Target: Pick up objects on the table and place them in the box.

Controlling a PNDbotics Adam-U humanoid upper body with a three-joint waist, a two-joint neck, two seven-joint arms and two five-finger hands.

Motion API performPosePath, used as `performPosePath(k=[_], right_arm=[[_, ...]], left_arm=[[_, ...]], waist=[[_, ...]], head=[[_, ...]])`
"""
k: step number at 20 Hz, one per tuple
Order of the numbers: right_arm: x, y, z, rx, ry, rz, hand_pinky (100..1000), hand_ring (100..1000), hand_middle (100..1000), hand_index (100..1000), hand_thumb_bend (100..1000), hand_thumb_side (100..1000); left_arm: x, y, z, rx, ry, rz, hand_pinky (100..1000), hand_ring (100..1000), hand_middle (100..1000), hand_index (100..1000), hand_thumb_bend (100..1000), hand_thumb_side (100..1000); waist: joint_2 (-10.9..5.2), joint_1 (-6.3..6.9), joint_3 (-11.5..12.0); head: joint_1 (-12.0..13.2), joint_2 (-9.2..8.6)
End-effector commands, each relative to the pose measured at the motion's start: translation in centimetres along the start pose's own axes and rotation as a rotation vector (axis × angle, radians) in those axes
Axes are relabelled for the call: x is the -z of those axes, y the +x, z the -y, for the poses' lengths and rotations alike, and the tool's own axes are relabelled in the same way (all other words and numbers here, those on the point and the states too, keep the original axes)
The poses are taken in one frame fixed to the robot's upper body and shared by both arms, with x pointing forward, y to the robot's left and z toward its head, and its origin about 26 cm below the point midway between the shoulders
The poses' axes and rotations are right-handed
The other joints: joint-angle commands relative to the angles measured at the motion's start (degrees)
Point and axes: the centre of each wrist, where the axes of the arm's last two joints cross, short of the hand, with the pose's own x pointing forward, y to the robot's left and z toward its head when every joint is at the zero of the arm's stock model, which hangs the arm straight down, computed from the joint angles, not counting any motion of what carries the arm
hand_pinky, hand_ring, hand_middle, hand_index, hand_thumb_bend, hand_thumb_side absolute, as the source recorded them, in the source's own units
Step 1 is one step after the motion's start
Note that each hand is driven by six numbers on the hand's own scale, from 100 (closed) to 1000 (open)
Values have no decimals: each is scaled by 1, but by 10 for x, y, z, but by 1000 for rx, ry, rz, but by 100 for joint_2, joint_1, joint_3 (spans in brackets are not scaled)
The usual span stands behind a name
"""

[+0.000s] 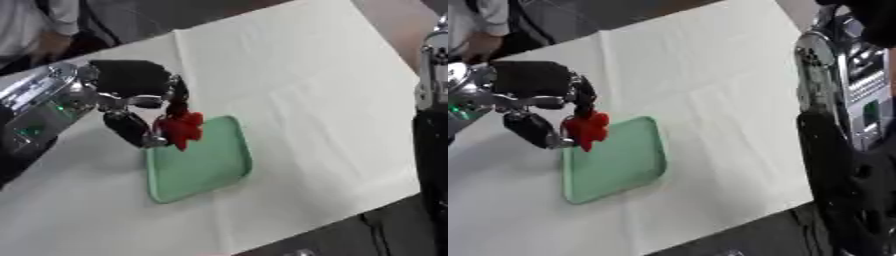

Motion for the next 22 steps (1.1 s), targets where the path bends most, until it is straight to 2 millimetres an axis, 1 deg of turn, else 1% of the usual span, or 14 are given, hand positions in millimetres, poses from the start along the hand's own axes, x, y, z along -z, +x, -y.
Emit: performPosePath(k=[1, 5, 8, 9, 10, 11, 13, 15, 21, 22], right_arm=[[8, 3, 1, -7, 11, 26, 230, 381, 429, 486, 100, 370], [8, 2, 1, -6, 11, 29, 230, 381, 429, 486, 100, 370], [8, 2, 0, -5, 11, 29, 231, 381, 429, 486, 100, 367], [8, 2, 0, -5, 11, 30, 231, 381, 429, 486, 100, 367], [8, 2, 1, -5, 11, 30, 231, 381, 429, 486, 100, 366], [8, 2, 1, -6, 11, 30, 231, 381, 429, 486, 100, 366], [8, 2, 1, -6, 11, 30, 231, 381, 429, 486, 100, 366], [8, 2, 1, -6, 10, 30, 231, 381, 429, 486, 100, 365], [9, 2, 0, -4, 6, 33, 230, 382, 430, 486, 101, 368], [9, 2, 0, -4, 6, 33, 231, 382, 430, 486, 101, 368]], left_arm=[[-17, 0, -2, -5, -25, -33, 100, 165, 391, 484, 208, 244], [-24, -4, 15, -46, -67, -60, 100, 168, 392, 485, 207, 247], [-26, -8, 23, -55, -83, -71, 100, 180, 398, 491, 181, 265], [-26, -9, 24, -54, -80, -71, 100, 178, 397, 490, 188, 261], [-26, -9, 23, -49, -66, -68, 100, 184, 401, 493, 163, 274], [-26, -10, 22, -44, -44, -63, 100, 182, 400, 493, 159, 275], [-24, -9, 15, -27, 41, -48, 100, 177, 397, 492, 155, 275], [-21, -9, 14, -14, 89, -37, 100, 176, 396, 489, 152, 276], [-10, -12, 21, -8, 106, -1, 100, 182, 399, 496, 123, 295], [-9, -13, 22, -9, 108, 1, 100, 181, 399, 500, 103, 304]], waist=[[-97, -32, 2], [-83, -39, -9], [-75, -50, -11], [-73, -53, -10], [-73, -55, -8], [-73, -57, -6], [-75, -60, -4], [-76, -61, -11], [-78, -48, -38], [-77, -46, -43]], head=[[-32, -17], [-36, -20], [-34, -14], [-33, -12], [-33, -10], [-34, -8], [-32, -5], [-23, -4], [-13, -3], [-15, -3]])
